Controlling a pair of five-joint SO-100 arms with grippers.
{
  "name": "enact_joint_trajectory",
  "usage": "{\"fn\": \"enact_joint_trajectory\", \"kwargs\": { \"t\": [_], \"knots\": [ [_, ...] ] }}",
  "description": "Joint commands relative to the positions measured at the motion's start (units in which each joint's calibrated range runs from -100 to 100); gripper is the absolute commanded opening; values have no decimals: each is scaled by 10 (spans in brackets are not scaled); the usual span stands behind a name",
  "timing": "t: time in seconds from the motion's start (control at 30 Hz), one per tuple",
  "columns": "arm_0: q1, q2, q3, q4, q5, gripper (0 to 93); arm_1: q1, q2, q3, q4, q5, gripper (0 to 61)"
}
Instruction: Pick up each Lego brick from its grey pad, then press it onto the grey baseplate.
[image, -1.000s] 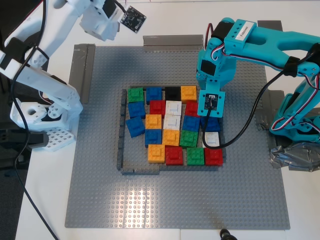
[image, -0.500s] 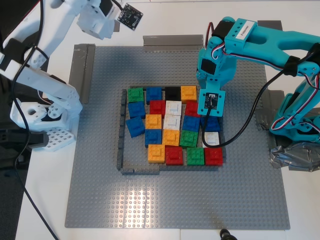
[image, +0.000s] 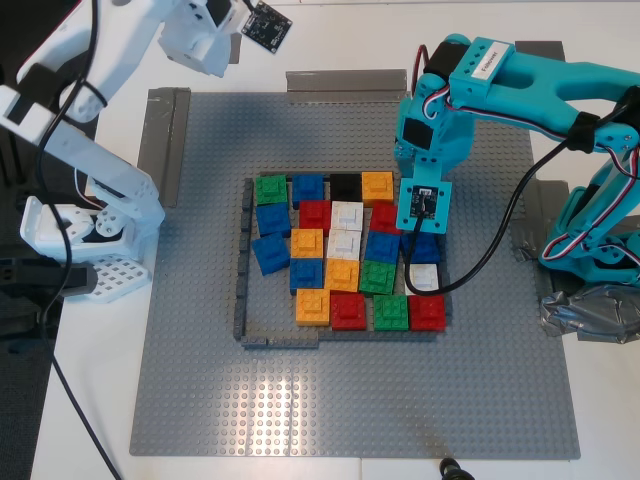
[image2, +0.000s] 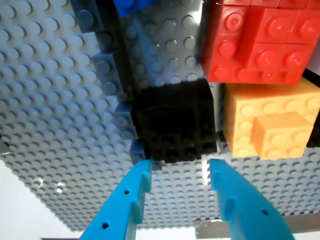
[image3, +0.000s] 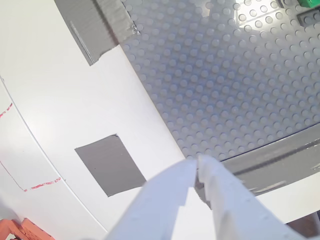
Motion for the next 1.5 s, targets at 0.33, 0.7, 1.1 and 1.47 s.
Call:
{"fn": "enact_joint_trajectory", "kwargs": {
  "t": [0.33,0.7,1.1,1.47],
  "knots": [
    [9,-10,-26,22,2,184,3,1,-69,17,8,2],
    [89,-13,-235,132,0,153,-1,78,-181,79,17,2],
    [358,-14,-392,228,-2,0,-9,107,-218,92,17,2],
    [514,-48,-382,220,-2,0,-18,135,-231,88,22,2]
  ]
}}
